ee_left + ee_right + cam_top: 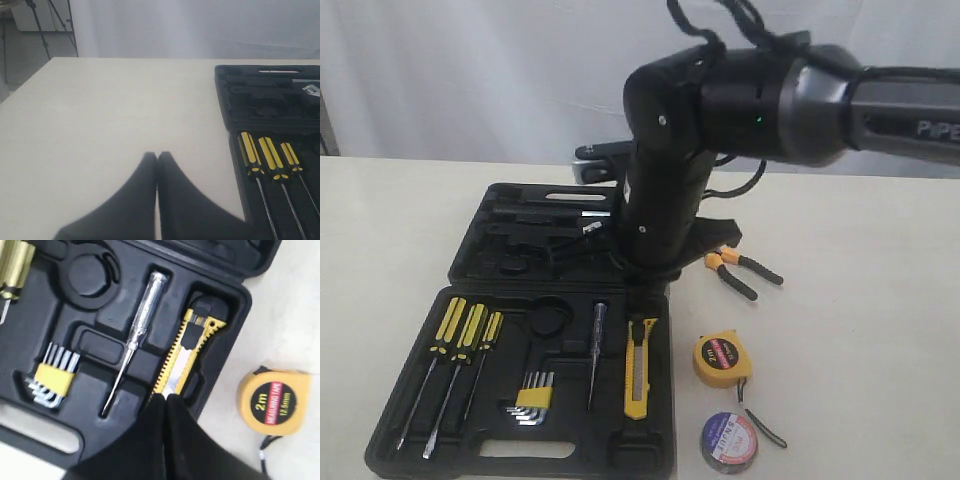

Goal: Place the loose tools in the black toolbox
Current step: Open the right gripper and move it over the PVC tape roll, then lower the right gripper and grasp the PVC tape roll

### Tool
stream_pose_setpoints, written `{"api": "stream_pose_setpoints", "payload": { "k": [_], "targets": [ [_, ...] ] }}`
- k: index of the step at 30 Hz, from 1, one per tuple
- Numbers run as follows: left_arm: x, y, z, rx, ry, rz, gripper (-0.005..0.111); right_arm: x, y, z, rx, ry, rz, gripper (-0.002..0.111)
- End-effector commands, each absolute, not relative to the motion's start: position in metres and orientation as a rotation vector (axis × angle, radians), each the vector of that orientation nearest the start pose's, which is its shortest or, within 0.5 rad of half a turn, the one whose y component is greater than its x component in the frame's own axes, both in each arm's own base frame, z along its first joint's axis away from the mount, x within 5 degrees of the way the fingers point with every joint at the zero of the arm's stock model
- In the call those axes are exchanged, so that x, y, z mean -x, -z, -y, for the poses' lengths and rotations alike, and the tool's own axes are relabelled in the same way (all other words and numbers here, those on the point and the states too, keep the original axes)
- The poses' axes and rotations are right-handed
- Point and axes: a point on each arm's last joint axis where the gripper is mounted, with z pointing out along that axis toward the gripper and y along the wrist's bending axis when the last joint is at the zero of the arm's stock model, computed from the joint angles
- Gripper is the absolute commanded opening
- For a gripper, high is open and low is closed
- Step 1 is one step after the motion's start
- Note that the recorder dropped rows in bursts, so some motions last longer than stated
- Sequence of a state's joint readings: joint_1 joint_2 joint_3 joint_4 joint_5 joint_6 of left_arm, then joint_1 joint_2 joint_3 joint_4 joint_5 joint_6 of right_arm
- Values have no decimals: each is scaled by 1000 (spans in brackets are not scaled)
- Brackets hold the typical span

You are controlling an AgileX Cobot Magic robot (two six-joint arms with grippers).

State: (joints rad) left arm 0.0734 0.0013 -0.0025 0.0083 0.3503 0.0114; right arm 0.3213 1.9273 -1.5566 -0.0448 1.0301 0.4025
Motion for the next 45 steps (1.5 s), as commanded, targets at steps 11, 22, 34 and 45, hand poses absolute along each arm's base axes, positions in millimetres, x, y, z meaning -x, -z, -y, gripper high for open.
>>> {"api": "stream_pose_setpoints", "payload": {
  "k": [11, 22, 34, 45],
  "targets": [
    [-53, -182, -4, 56, -53, -1825, 0, -280, -261, -55, 69, 70, -2925, 0],
    [-53, -182, -4, 56, -53, -1825, 0, -267, -222, -60, 73, -44, -2915, 0],
    [-53, -182, -4, 56, -53, -1825, 0, -275, -210, -63, 107, -74, -2922, 66],
    [-53, -182, -4, 56, -53, -1825, 0, -284, -202, -65, 147, -78, -2877, 70]
  ]
}}
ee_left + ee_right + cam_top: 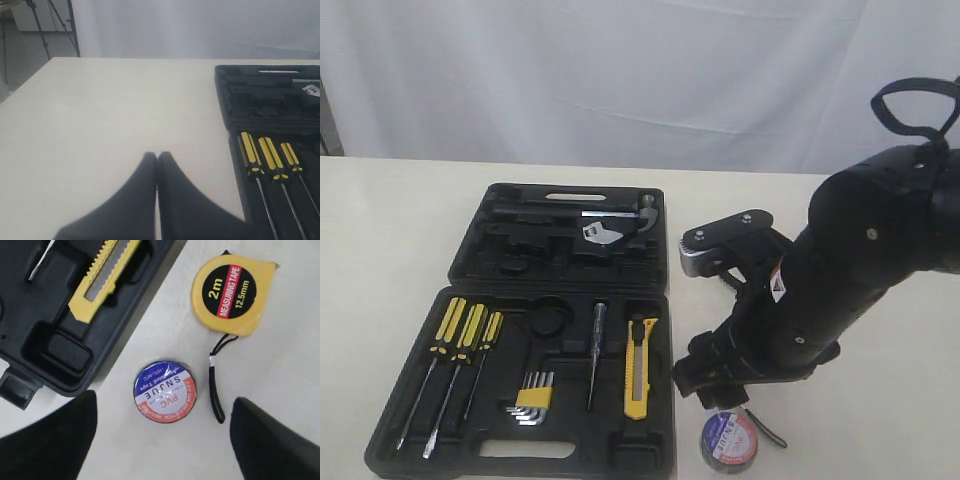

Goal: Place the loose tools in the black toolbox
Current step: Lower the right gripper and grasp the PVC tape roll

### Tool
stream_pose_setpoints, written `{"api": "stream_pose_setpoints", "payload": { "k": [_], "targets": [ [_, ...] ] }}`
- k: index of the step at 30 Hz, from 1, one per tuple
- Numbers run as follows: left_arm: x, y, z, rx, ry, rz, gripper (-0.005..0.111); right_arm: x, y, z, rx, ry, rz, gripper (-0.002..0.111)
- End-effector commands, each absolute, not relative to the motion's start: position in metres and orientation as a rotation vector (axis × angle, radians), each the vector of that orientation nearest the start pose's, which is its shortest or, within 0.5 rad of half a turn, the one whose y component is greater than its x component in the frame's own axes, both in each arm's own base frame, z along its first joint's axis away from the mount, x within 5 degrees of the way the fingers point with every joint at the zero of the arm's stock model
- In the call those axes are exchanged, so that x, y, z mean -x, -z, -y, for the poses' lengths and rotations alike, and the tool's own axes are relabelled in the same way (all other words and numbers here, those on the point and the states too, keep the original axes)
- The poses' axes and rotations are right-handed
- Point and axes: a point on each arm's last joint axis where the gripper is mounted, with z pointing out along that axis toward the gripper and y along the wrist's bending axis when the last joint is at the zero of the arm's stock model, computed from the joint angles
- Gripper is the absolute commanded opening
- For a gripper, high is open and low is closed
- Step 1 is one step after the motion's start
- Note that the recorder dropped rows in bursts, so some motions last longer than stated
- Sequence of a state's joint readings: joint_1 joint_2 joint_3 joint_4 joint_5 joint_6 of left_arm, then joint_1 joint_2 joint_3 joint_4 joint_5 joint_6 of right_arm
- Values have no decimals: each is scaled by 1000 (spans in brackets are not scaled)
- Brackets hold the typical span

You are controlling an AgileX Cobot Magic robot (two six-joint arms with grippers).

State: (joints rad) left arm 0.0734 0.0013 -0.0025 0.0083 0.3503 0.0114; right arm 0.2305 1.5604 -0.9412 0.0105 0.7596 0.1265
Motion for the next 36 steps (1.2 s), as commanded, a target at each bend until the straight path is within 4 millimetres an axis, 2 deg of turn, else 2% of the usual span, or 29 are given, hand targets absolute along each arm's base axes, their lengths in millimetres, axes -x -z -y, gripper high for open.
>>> {"api": "stream_pose_setpoints", "payload": {
  "k": [1, 17, 36],
  "targets": [
    [-53, -182, -4, 56, -53, -1825, 0, -285, -199, -66, 146, -78, -2887, 70],
    [-53, -182, -4, 56, -53, -1825, 0, -295, -158, -69, 131, -72, -2989, 70],
    [-53, -182, -4, 56, -53, -1825, 0, -300, -127, -73, 106, -81, -3055, 70]
  ]
}}
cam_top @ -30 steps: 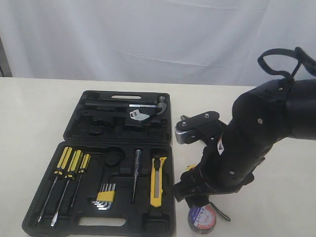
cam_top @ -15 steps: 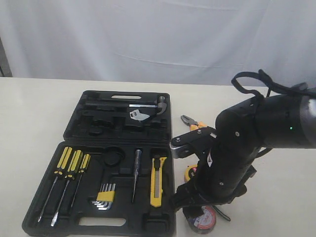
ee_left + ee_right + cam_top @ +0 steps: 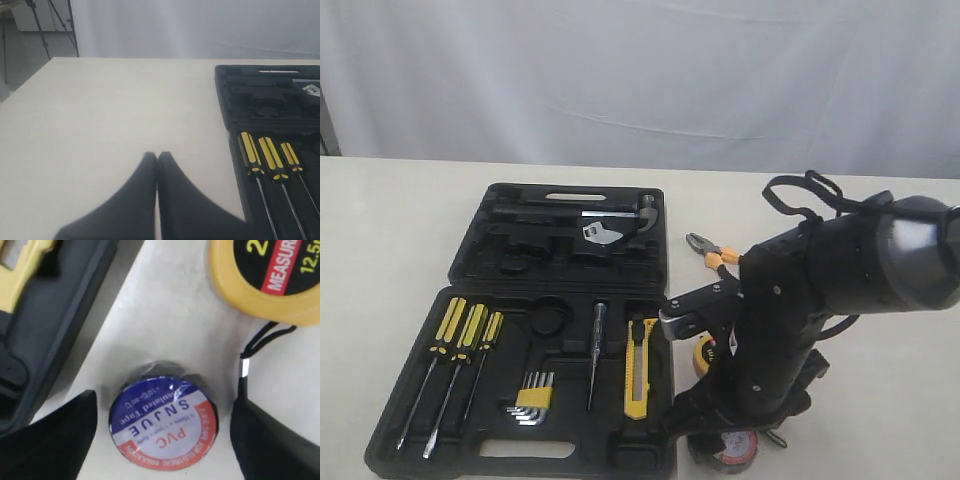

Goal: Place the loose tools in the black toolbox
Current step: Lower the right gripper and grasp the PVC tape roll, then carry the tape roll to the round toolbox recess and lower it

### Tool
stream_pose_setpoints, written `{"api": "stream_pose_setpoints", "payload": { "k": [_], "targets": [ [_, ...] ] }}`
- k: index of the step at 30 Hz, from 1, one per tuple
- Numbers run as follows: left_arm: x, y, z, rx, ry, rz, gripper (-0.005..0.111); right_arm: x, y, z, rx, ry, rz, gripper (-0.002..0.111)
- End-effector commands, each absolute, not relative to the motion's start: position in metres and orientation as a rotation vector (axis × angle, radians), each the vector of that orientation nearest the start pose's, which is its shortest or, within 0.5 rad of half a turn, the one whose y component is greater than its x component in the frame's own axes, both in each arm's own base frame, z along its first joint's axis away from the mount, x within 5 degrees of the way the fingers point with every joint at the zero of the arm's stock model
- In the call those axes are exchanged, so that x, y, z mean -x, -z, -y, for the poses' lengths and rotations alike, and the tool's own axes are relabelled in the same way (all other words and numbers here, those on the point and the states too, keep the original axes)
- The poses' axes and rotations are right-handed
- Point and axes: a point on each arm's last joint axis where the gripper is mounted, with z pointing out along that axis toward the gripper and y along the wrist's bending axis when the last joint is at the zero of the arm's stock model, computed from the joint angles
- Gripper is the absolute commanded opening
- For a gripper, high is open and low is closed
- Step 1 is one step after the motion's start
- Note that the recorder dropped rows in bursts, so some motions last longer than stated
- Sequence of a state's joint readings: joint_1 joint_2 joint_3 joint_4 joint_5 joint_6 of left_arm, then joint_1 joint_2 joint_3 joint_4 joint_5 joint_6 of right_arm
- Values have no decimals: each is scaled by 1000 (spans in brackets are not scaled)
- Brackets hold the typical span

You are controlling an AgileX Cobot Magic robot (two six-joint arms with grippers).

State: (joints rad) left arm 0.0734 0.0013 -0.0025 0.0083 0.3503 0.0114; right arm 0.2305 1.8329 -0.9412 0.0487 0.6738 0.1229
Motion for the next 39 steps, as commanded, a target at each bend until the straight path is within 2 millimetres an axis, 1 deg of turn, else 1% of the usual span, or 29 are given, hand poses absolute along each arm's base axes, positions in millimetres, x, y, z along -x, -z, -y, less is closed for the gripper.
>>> {"api": "stream_pose_setpoints", "payload": {
  "k": [1, 12, 14, 16, 18, 22, 25, 28, 32, 36, 39],
  "targets": [
    [-53, -182, -4, 56, -53, -1825, 0, -300, -127, -73, 102, -84, -3056, 69],
    [-53, -182, -4, 56, -53, -1825, 0, -300, -126, -74, 84, -101, -3066, 39],
    [-53, -182, -4, 56, -53, -1825, 0, -300, -126, -74, 84, -101, -3068, 31],
    [-53, -182, -4, 56, -53, -1825, 0, -300, -128, -74, 82, -100, -3078, 25],
    [-53, -182, -4, 56, -53, -1825, 0, -300, -133, -74, 87, -96, -3111, 21],
    [-53, -182, -4, 56, -53, -1825, 0, -308, -158, -76, 104, -94, -3145, 21],
    [-53, -182, -4, 56, -53, -1825, 0, -316, -186, -77, 125, -90, -3108, 21],
    [-53, -182, -4, 56, -53, -1825, 0, -322, -219, -81, 114, -140, -3068, 21],
    [-53, -182, -4, 56, -53, -1825, 0, -339, -258, -88, 122, -189, -3017, 21],
    [-53, -182, -4, 56, -53, -1825, 0, -360, -286, -103, 182, -209, -2932, 21],
    [-53, -182, -4, 56, -53, -1825, 0, -378, -300, -120, 250, -226, -2865, 21]
  ]
}}
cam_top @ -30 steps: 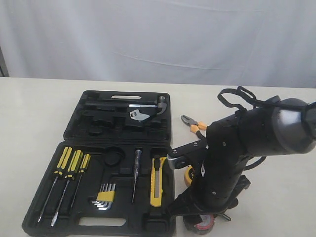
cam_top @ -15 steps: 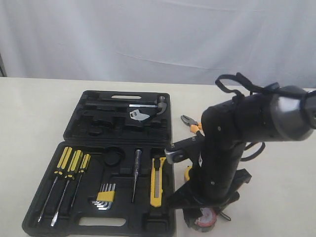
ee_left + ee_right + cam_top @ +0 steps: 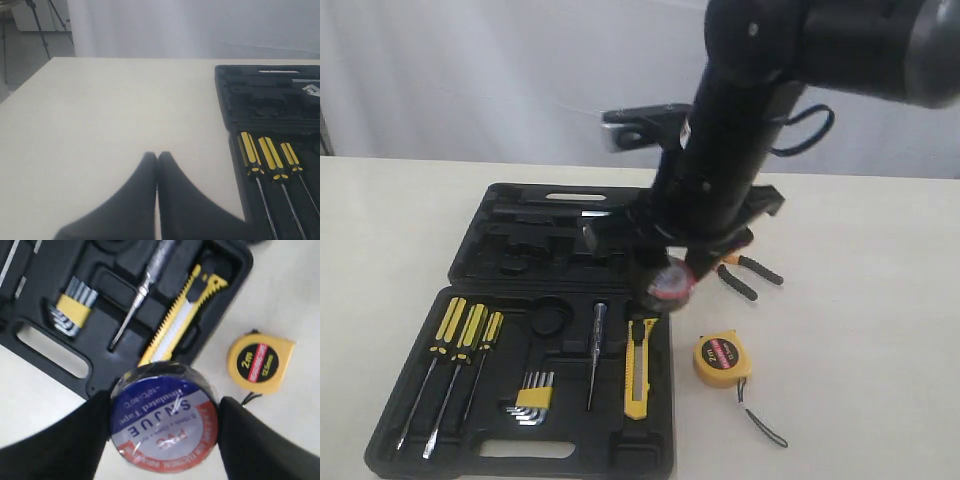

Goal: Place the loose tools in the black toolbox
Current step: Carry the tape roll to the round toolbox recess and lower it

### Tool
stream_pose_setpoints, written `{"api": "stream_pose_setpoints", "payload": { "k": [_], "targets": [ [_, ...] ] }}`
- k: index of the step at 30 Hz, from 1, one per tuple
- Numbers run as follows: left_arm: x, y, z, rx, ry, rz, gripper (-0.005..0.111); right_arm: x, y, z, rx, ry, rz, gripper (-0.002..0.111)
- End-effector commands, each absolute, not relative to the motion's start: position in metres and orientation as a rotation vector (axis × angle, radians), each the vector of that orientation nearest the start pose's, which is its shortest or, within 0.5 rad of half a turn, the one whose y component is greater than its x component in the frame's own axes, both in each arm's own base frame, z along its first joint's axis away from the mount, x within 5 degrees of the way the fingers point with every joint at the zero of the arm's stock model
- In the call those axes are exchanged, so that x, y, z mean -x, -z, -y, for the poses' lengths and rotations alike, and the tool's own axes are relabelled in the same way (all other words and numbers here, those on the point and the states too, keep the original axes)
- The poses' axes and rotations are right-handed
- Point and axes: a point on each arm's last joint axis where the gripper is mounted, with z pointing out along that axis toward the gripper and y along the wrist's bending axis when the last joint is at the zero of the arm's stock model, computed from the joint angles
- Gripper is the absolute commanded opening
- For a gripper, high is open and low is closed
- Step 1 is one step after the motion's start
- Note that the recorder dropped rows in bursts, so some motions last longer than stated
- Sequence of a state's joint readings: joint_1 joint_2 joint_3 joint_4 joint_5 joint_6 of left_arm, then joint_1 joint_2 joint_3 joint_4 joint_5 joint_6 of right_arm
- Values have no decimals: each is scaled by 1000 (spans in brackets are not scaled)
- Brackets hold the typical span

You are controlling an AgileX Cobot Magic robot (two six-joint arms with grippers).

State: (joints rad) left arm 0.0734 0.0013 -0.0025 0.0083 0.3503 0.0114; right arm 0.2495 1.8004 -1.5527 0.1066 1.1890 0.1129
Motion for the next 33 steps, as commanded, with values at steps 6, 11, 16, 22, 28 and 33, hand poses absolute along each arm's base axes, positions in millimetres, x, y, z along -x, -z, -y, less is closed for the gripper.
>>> {"api": "stream_pose_setpoints", "payload": {
  "k": [6, 11, 16, 22, 28, 33],
  "targets": [
    [-53, -182, -4, 56, -53, -1825, 0, -421, -296, -157, 328, -250, -2777, 21],
    [-53, -182, -4, 56, -53, -1825, 0, -451, -266, -174, 349, -244, -2777, 21],
    [-53, -182, -4, 56, -53, -1825, 0, -466, -233, -178, 328, -210, -2817, 21],
    [-53, -182, -4, 56, -53, -1825, 0, -477, -206, -179, 287, -165, -2817, 21],
    [-53, -182, -4, 56, -53, -1825, 0, -480, -186, -181, 259, -164, -2857, 21],
    [-53, -182, -4, 56, -53, -1825, 0, -481, -172, -182, 255, -162, -2884, 21]
  ]
}}
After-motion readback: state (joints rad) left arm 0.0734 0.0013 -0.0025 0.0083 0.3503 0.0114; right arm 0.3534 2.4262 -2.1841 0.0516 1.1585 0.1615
